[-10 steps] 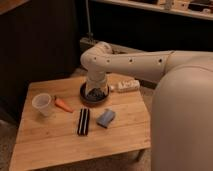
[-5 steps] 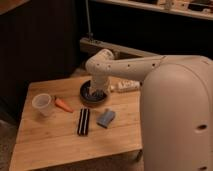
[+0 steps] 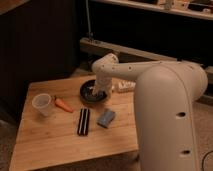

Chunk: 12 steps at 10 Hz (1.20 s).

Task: Drag the ceramic bowl in a circle

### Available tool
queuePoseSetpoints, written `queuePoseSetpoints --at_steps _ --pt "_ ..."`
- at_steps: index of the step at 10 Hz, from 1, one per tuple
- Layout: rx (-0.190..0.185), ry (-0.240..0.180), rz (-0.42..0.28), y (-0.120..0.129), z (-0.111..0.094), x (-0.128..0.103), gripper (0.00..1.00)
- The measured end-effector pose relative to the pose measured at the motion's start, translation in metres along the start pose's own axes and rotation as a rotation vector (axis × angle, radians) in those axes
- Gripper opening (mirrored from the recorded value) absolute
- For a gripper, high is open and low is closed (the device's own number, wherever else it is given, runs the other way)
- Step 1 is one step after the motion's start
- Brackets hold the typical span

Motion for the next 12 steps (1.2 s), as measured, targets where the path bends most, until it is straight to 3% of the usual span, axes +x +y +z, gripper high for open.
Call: queuePoseSetpoints --at_steps 5,8,10,12 --pt "-0.017 0.032 0.133 -0.014 0.026 -0.014 0.65" --pt "-0.049 0.049 0.205 -0.025 0.048 -0.018 0.65" --pt "-0.074 0.055 0.244 -0.035 0.058 -0.021 0.65" --pt "-0.095 0.063 0.24 -0.027 0.06 -0.023 0.59"
